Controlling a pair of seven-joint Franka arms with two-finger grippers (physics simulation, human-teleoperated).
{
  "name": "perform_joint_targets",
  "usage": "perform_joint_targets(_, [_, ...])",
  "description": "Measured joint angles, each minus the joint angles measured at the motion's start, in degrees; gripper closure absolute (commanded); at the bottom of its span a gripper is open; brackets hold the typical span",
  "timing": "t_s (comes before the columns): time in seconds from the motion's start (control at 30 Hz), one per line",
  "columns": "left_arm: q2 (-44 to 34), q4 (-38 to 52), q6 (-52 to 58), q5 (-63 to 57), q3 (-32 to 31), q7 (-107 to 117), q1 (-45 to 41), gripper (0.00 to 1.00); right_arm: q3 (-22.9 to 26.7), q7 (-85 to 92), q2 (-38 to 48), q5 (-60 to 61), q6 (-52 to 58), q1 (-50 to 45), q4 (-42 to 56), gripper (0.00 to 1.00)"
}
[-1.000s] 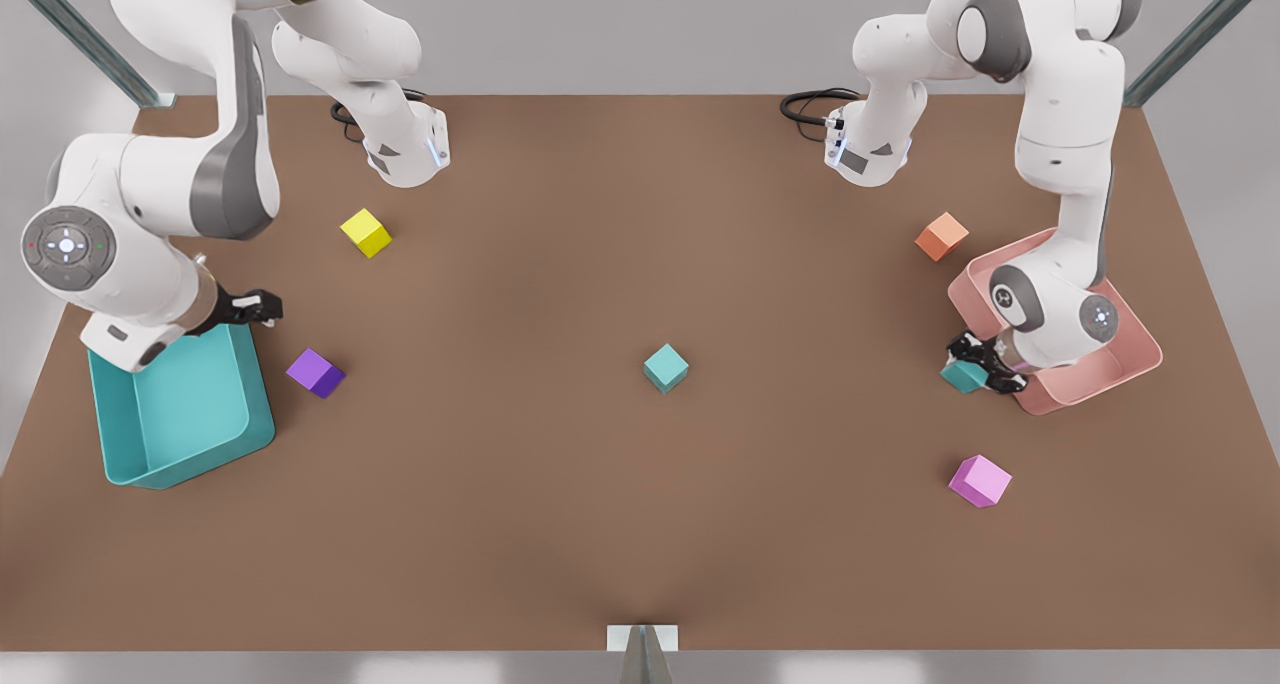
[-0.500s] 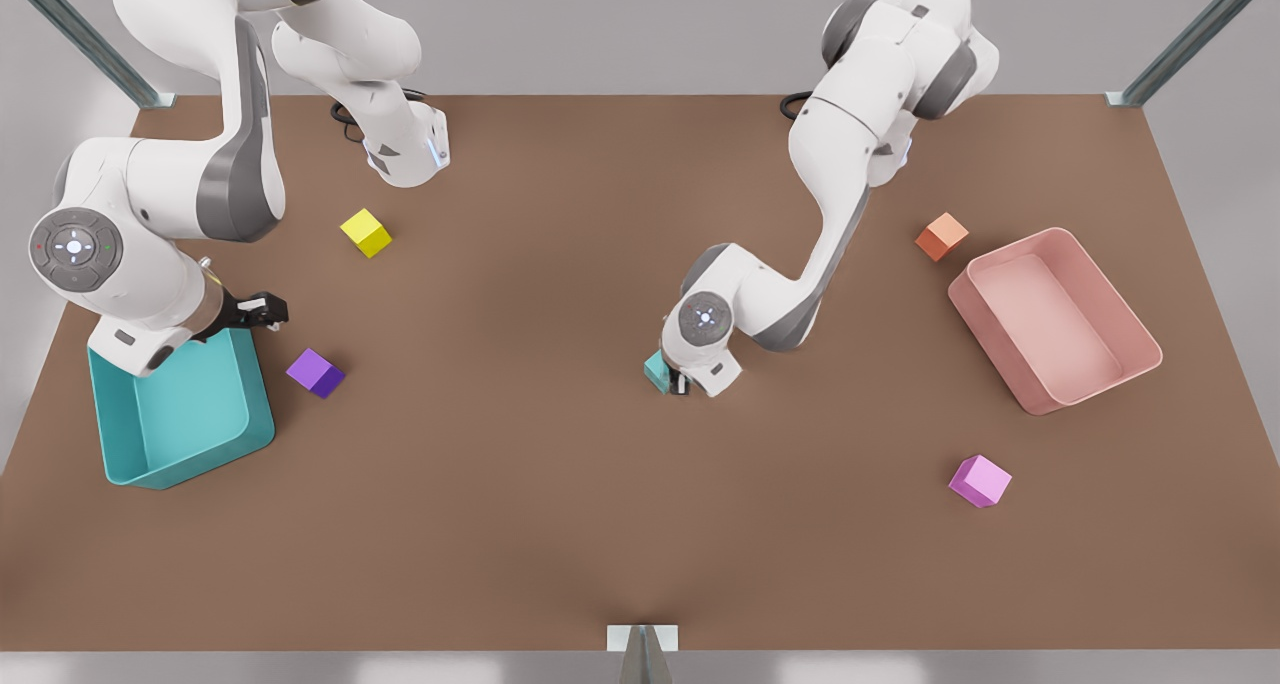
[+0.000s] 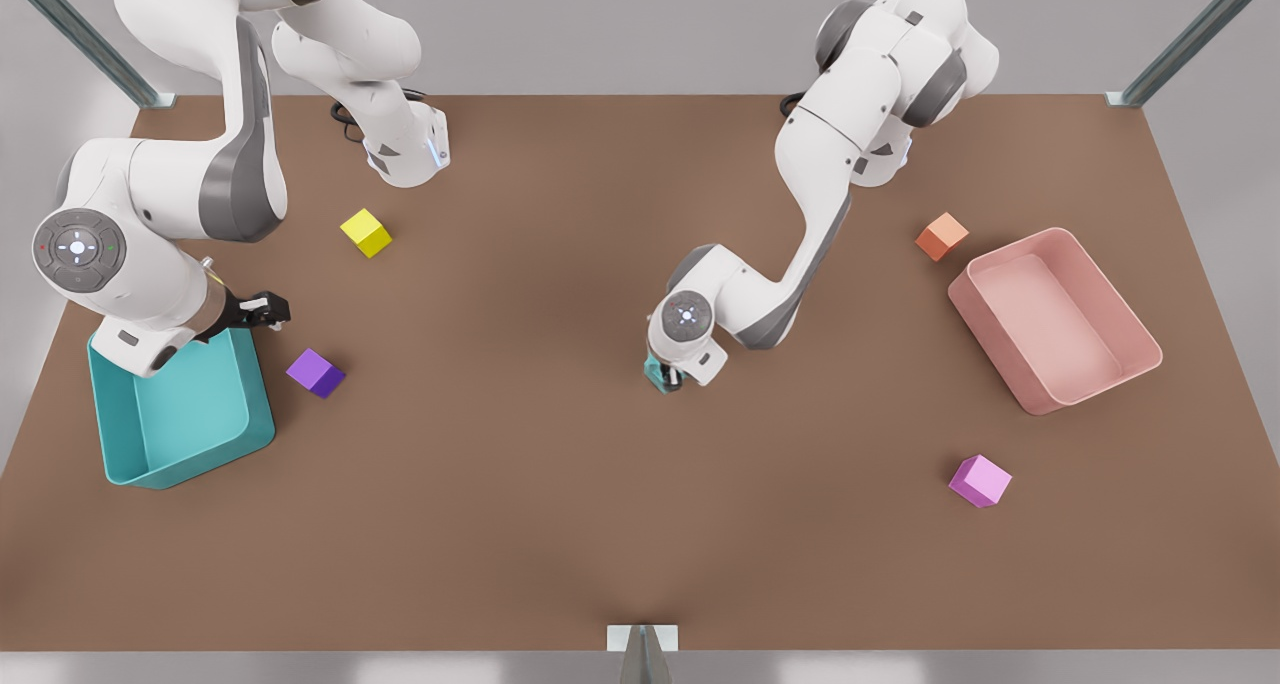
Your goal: Stack the two blue cubes on top of each other
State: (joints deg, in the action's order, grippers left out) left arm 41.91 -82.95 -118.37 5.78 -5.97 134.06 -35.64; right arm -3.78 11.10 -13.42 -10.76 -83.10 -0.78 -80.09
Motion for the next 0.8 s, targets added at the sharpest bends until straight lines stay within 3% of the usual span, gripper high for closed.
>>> perform_joint_targets(0.8, [-1.0, -0.3, 5.8, -0.9, -2.0, 7.3, 1.6, 0.0, 0.0, 0.3, 0.0, -0.1, 0.1, -0.3, 0.0, 0.0])
